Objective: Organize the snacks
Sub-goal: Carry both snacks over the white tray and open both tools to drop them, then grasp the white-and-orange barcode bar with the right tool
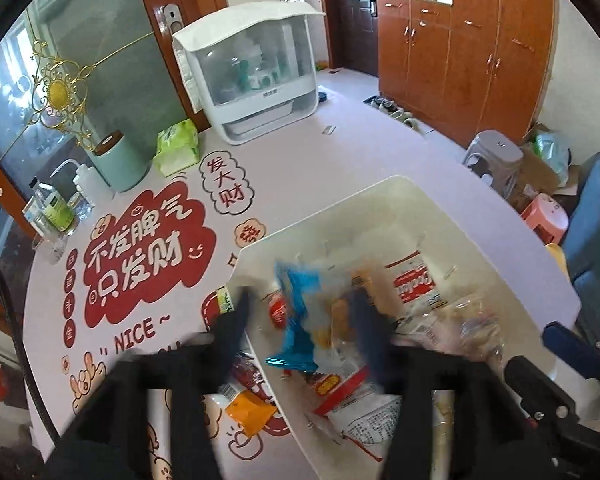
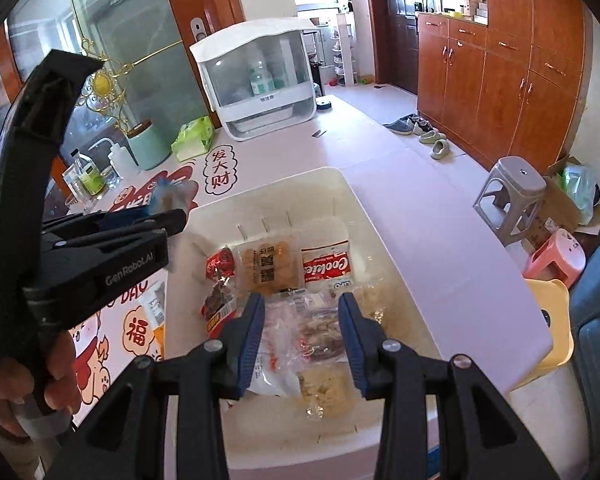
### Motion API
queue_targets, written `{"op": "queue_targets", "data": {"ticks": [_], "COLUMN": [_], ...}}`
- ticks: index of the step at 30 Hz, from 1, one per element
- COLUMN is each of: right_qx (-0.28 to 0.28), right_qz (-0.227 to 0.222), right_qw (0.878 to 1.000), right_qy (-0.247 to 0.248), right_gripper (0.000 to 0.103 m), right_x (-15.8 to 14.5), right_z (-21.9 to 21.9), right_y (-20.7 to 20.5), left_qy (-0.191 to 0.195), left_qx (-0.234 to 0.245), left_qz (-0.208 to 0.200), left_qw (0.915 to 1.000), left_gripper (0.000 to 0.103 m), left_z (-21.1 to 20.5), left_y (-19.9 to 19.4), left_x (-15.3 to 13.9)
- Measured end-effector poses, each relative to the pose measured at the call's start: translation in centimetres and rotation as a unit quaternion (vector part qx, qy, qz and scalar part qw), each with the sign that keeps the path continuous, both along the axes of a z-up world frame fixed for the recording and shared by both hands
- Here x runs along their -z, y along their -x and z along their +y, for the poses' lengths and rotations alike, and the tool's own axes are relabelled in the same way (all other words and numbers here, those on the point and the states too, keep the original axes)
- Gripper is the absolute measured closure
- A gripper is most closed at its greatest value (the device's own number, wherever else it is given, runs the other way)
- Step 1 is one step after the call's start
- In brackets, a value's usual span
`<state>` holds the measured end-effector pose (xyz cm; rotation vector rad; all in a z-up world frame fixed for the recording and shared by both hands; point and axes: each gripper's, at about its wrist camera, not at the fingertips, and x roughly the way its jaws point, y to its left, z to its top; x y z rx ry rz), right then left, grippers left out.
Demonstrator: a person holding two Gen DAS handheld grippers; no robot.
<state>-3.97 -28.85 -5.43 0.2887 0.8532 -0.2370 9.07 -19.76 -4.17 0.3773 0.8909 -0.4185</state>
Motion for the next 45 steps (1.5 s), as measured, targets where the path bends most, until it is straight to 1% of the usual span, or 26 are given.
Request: {"op": "queue_targets", "data": {"ticks": [1,2,6,10,20,25,31,36,40,42,45], "right_qx": [0.002,0.003,0.004,0.004,-0.009,-0.023,-0.043,-0.069,-0.097,-0.116,-0.138], "right_qz": [0.002,0.002,-0.001,0.000,0.000,0.001,-0.007,-0.019,-0.023,-0.019,-0.010], "right_qw": [1.000,1.000,1.000,1.000,1.000,1.000,0.999,0.997,0.995,0.993,0.990], "right_qy": [0.000,-0.002,0.001,0.000,-0.001,-0.001,-0.007,-0.009,-0.013,-0.016,-0.022], "right_gripper": [0.062,0.060,0.056,0.055,0.055,0.055,0.055,0.055,0.055,0.055,0.055], "right_x": [0.0,0.1,0.2,0.4,0.3,0.2,-0.3,-0.9,-1.1,-0.7,0.3], "right_z": [0.0,0.0,0.2,0.5,2.7,4.2,6.6,8.8,11.4,12.9,15.1], "right_y": [0.0,0.0,0.1,0.2,0.0,-0.3,-0.9,-1.6,-2.6,-3.3,-4.4], "left_qy": [-0.002,-0.002,-0.015,-0.017,-0.023,-0.020,-0.004,0.000,0.001,-0.001,-0.004], "left_qx": [-0.006,-0.008,-0.006,-0.011,-0.028,-0.049,-0.091,-0.122,-0.142,-0.150,-0.149], "left_qz": [-0.006,-0.014,-0.017,-0.009,-0.003,-0.004,-0.012,-0.024,-0.027,-0.024,-0.014], "left_qw": [1.0000,0.9999,0.9997,0.9998,0.9993,0.9986,0.9957,0.9923,0.9895,0.9885,0.9887], "left_gripper": [0.019,0.016,0.016,0.016,0.016,0.016,0.016,0.016,0.016,0.016,0.016], "left_z": [0.2,0.4,0.9,1.8,4.8,7.6,12.6,17.0,20.0,21.3,22.7], "left_y": [0.0,0.1,0.4,0.4,0.8,0.2,-1.2,-2.3,-3.1,-3.5,-4.0], "left_x": [0.0,-0.1,0.1,0.4,0.4,-0.1,-1.8,-3.0,-3.0,-2.7,-1.8]}}
